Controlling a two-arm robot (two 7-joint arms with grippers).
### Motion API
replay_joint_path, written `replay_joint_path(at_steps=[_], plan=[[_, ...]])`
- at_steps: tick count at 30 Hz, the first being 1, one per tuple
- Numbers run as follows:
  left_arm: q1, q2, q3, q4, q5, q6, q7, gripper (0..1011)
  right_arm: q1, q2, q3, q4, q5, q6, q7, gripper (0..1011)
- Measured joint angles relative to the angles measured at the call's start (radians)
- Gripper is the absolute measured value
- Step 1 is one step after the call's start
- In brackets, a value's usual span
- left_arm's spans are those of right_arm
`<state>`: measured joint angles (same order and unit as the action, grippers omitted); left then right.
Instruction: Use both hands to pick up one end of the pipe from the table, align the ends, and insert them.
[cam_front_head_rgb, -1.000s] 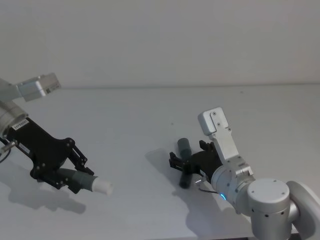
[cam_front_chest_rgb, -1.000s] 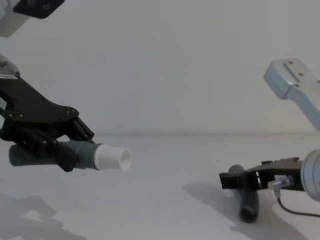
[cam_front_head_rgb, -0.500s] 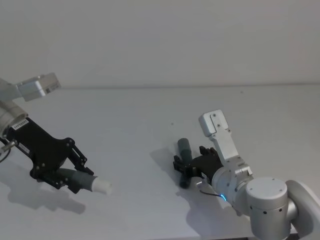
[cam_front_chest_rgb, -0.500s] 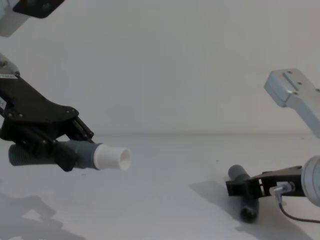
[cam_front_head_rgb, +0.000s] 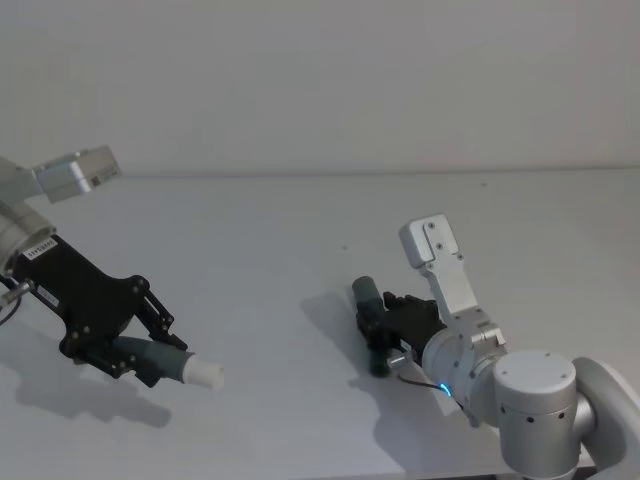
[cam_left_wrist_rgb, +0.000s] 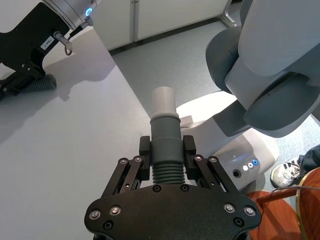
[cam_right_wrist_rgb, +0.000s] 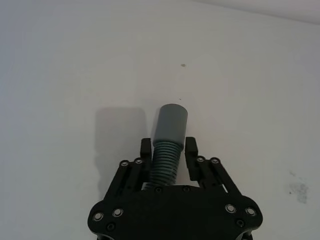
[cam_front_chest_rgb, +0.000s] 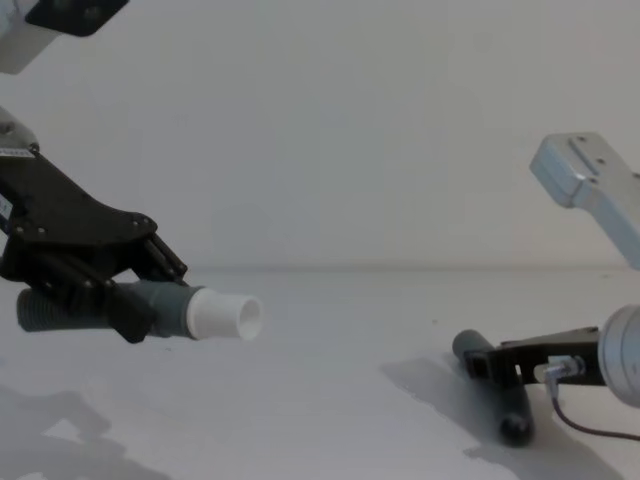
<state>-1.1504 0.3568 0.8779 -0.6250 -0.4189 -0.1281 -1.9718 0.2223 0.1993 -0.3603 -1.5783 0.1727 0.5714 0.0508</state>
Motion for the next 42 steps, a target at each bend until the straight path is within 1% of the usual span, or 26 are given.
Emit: replay_joint_path(at_steps=[1, 3, 4, 5, 6, 14, 19, 22, 26, 27, 29, 30, 31, 33, 39, 40, 42], plan=[[0.000, 0.000, 0.000, 0.000, 0.000, 0.000, 0.000, 353, 0.000, 0.000, 0.000, 0.000, 0.000, -0.001, 0.002, 379], [0.000, 0.000, 0.000, 0.000, 0.000, 0.000, 0.000, 353, -0.001, 0.000, 0.001, 0.000, 0.002, -0.005, 0.009, 336], [0.000, 0.000, 0.000, 0.000, 0.000, 0.000, 0.000, 353, -0.001, 0.000, 0.001, 0.000, 0.002, -0.005, 0.009, 286], [0.000, 0.000, 0.000, 0.000, 0.000, 0.000, 0.000, 353, -0.003, 0.000, 0.001, -0.001, 0.004, -0.007, 0.014, 270], [0.000, 0.000, 0.000, 0.000, 0.000, 0.000, 0.000, 353, -0.005, 0.001, 0.002, -0.004, 0.005, -0.008, 0.020, 233], [0.000, 0.000, 0.000, 0.000, 0.000, 0.000, 0.000, 353, -0.022, 0.009, 0.001, -0.021, 0.010, -0.009, 0.047, 179], [0.000, 0.000, 0.000, 0.000, 0.000, 0.000, 0.000, 353, -0.040, 0.023, -0.001, -0.039, 0.015, -0.011, 0.073, 159], [0.000, 0.000, 0.000, 0.000, 0.000, 0.000, 0.000, 353, -0.047, 0.032, -0.003, -0.046, 0.015, -0.022, 0.088, 149], [0.000, 0.000, 0.000, 0.000, 0.000, 0.000, 0.000, 353, -0.053, 0.050, -0.006, -0.052, 0.010, -0.056, 0.113, 122], [0.000, 0.000, 0.000, 0.000, 0.000, 0.000, 0.000, 353, -0.053, 0.054, -0.007, -0.052, 0.008, -0.063, 0.118, 103], [0.000, 0.000, 0.000, 0.000, 0.000, 0.000, 0.000, 353, -0.054, 0.064, -0.009, -0.052, 0.002, -0.086, 0.131, 29], [0.000, 0.000, 0.000, 0.000, 0.000, 0.000, 0.000, 353, -0.054, 0.064, -0.009, -0.052, 0.002, -0.086, 0.131, 29], [0.000, 0.000, 0.000, 0.000, 0.000, 0.000, 0.000, 353, -0.054, 0.072, -0.010, -0.052, -0.002, -0.100, 0.140, 0], [0.000, 0.000, 0.000, 0.000, 0.000, 0.000, 0.000, 353, -0.053, 0.079, -0.011, -0.052, -0.006, -0.116, 0.149, 0], [0.000, 0.000, 0.000, 0.000, 0.000, 0.000, 0.000, 353, -0.043, 0.111, -0.012, -0.052, -0.027, -0.204, 0.188, 0], [0.000, 0.000, 0.000, 0.000, 0.000, 0.000, 0.000, 353, -0.043, 0.111, -0.012, -0.052, -0.027, -0.204, 0.188, 0], [0.000, 0.000, 0.000, 0.000, 0.000, 0.000, 0.000, 353, -0.037, 0.126, -0.011, -0.052, -0.038, -0.247, 0.204, 0]])
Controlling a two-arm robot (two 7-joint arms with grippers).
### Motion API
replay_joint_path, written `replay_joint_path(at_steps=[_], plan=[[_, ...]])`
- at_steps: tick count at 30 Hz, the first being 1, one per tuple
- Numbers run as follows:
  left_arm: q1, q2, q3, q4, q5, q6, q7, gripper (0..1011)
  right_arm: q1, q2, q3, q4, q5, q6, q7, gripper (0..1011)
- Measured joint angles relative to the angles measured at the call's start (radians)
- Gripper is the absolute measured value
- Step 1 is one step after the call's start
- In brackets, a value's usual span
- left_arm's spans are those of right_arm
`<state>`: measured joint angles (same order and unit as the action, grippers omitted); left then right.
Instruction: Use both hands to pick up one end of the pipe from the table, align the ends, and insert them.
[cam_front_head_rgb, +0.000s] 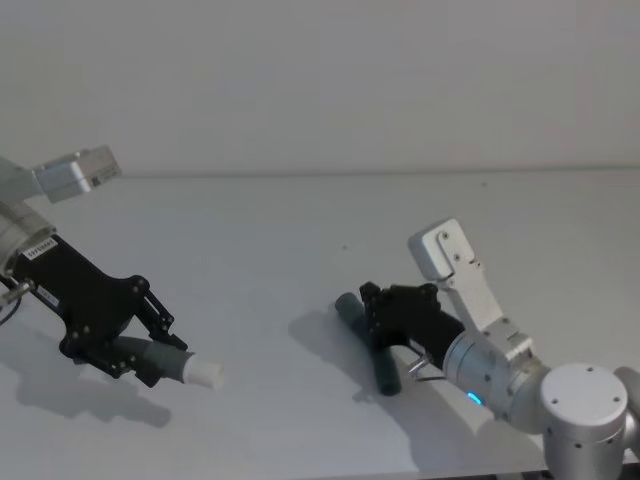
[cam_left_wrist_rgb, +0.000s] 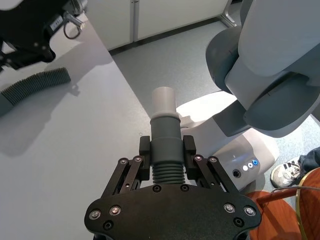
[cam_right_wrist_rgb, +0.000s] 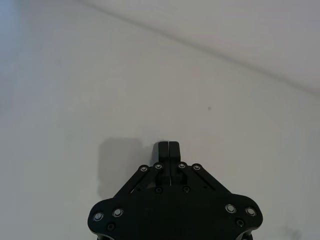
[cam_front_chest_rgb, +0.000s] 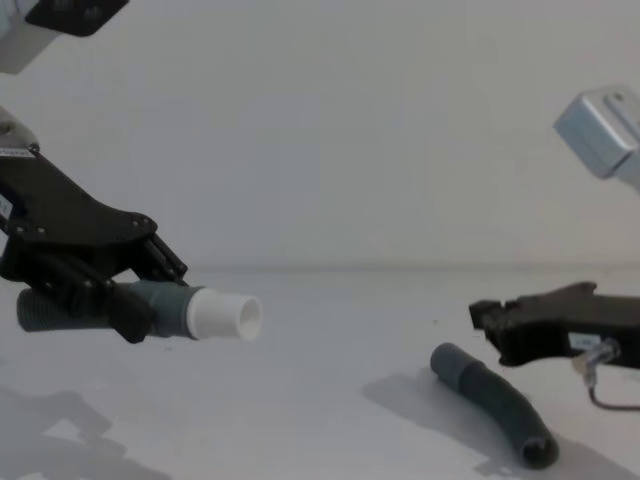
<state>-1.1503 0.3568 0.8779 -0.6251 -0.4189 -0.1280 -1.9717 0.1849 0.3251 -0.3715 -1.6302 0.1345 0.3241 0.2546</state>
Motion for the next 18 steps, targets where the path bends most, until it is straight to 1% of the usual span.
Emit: replay_joint_path(at_steps=[3, 5, 6, 8, 9, 10, 13, 16, 18], plan=[[0.000, 0.000, 0.000, 0.000, 0.000, 0.000, 0.000, 353, 0.004, 0.012, 0.001, 0.000, -0.008, -0.030, 0.009, 0], [0.000, 0.000, 0.000, 0.000, 0.000, 0.000, 0.000, 353, 0.009, 0.026, 0.005, 0.000, -0.021, -0.074, 0.020, 0], [0.000, 0.000, 0.000, 0.000, 0.000, 0.000, 0.000, 353, 0.009, 0.026, 0.005, 0.000, -0.021, -0.074, 0.020, 0], [0.000, 0.000, 0.000, 0.000, 0.000, 0.000, 0.000, 353, 0.011, 0.037, 0.010, 0.000, -0.030, -0.104, 0.026, 35], [0.000, 0.000, 0.000, 0.000, 0.000, 0.000, 0.000, 353, 0.012, 0.039, 0.011, 0.000, -0.032, -0.113, 0.027, 66], [0.000, 0.000, 0.000, 0.000, 0.000, 0.000, 0.000, 353, 0.012, 0.046, 0.015, -0.001, -0.039, -0.136, 0.029, 95], [0.000, 0.000, 0.000, 0.000, 0.000, 0.000, 0.000, 353, 0.012, 0.055, 0.021, -0.003, -0.050, -0.168, 0.030, 184], [0.000, 0.000, 0.000, 0.000, 0.000, 0.000, 0.000, 353, 0.010, 0.064, 0.029, -0.008, -0.057, -0.188, 0.032, 262], [0.000, 0.000, 0.000, 0.000, 0.000, 0.000, 0.000, 353, 0.009, 0.067, 0.032, -0.010, -0.058, -0.191, 0.034, 336]])
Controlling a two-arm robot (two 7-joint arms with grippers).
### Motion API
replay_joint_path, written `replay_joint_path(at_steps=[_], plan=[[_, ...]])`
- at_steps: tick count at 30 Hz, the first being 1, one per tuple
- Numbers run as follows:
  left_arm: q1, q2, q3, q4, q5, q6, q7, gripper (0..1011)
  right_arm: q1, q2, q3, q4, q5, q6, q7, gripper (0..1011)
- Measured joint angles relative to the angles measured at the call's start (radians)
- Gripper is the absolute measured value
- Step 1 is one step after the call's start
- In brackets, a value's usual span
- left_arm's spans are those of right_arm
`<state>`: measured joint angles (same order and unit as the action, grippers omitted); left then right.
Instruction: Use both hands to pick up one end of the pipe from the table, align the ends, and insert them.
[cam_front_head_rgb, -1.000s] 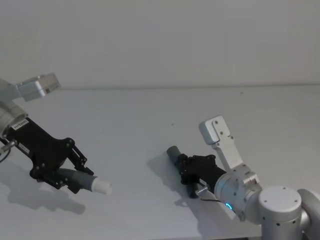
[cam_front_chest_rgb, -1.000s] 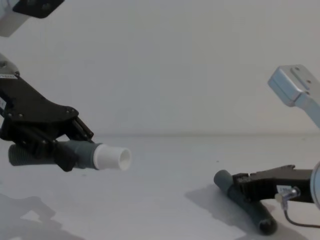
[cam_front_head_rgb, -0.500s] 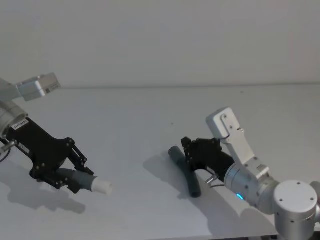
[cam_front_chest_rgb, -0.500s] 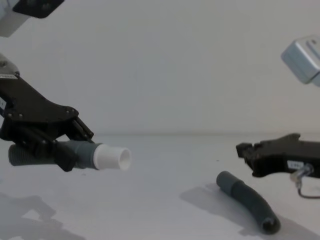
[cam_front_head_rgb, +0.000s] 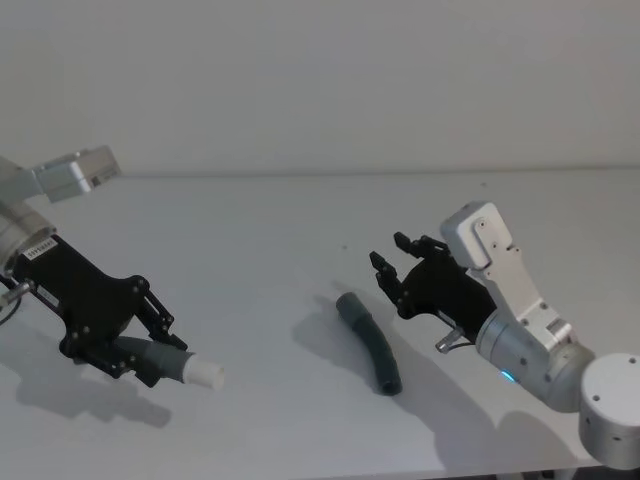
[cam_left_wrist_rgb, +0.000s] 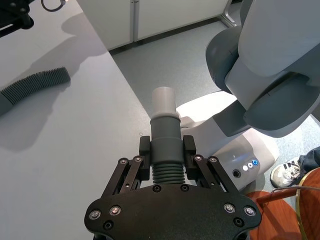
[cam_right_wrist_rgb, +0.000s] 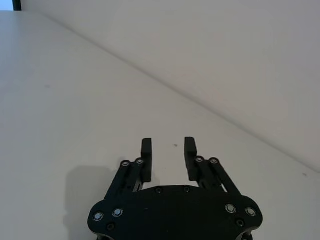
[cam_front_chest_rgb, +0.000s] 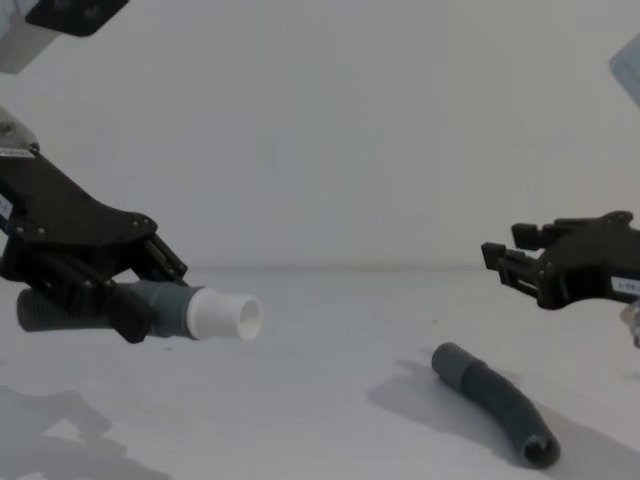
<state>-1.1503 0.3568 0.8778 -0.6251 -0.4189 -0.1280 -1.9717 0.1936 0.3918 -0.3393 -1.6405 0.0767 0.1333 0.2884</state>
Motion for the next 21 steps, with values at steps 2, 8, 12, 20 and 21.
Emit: replay_joint_path(at_steps=[2, 8, 12, 20, 21], plan=[[0.000, 0.000, 0.000, 0.000, 0.000, 0.000, 0.000, 353, -0.003, 0.004, 0.004, -0.005, -0.001, -0.001, 0.005, 380], [0.000, 0.000, 0.000, 0.000, 0.000, 0.000, 0.000, 353, -0.012, 0.008, 0.014, -0.020, 0.002, 0.020, 0.015, 556], [0.000, 0.000, 0.000, 0.000, 0.000, 0.000, 0.000, 353, -0.021, 0.007, 0.021, -0.034, 0.013, 0.059, 0.022, 727], [0.000, 0.000, 0.000, 0.000, 0.000, 0.000, 0.000, 353, -0.040, -0.023, 0.037, -0.061, 0.046, 0.159, 0.017, 946], [0.000, 0.000, 0.000, 0.000, 0.000, 0.000, 0.000, 353, -0.042, -0.027, 0.039, -0.064, 0.049, 0.167, 0.015, 988]])
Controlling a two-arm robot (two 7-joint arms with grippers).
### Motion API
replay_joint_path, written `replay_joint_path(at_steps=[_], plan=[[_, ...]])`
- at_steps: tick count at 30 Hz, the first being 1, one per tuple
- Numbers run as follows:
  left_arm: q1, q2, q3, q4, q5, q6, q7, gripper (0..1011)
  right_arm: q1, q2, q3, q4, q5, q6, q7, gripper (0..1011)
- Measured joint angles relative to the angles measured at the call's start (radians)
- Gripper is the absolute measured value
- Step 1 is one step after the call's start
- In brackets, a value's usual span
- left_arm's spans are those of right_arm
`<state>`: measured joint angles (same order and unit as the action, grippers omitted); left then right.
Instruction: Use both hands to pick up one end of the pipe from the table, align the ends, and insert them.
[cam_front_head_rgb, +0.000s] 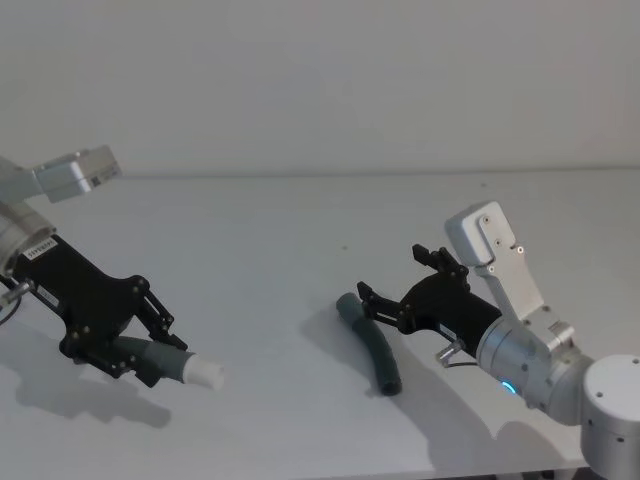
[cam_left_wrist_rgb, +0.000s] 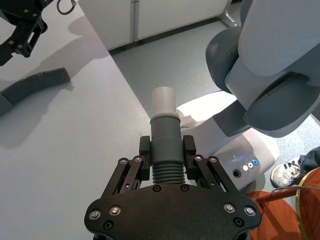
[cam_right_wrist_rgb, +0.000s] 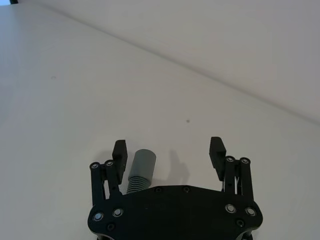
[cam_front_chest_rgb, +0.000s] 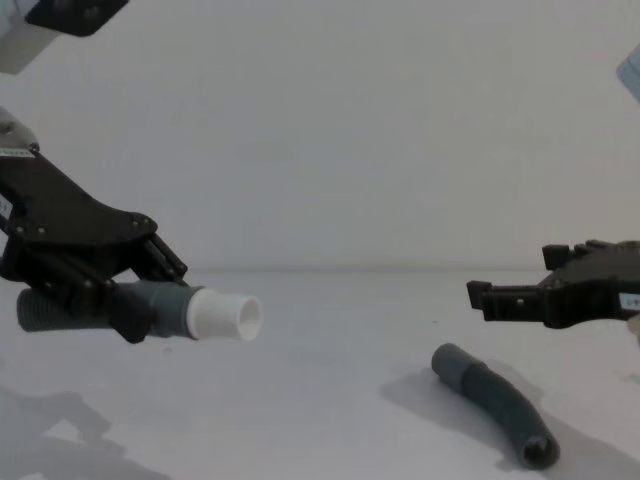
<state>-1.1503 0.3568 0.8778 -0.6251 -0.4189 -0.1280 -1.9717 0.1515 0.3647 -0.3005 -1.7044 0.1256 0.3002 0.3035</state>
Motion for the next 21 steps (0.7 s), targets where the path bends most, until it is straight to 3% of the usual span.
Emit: replay_joint_path(at_steps=[10, 21], plan=[[0.000, 0.000, 0.000, 0.000, 0.000, 0.000, 0.000, 353, -0.009, -0.066, 0.021, -0.016, 0.040, 0.135, -0.042, 1004], [0.000, 0.000, 0.000, 0.000, 0.000, 0.000, 0.000, 353, 0.000, -0.072, 0.014, -0.017, 0.054, 0.212, -0.026, 1004]])
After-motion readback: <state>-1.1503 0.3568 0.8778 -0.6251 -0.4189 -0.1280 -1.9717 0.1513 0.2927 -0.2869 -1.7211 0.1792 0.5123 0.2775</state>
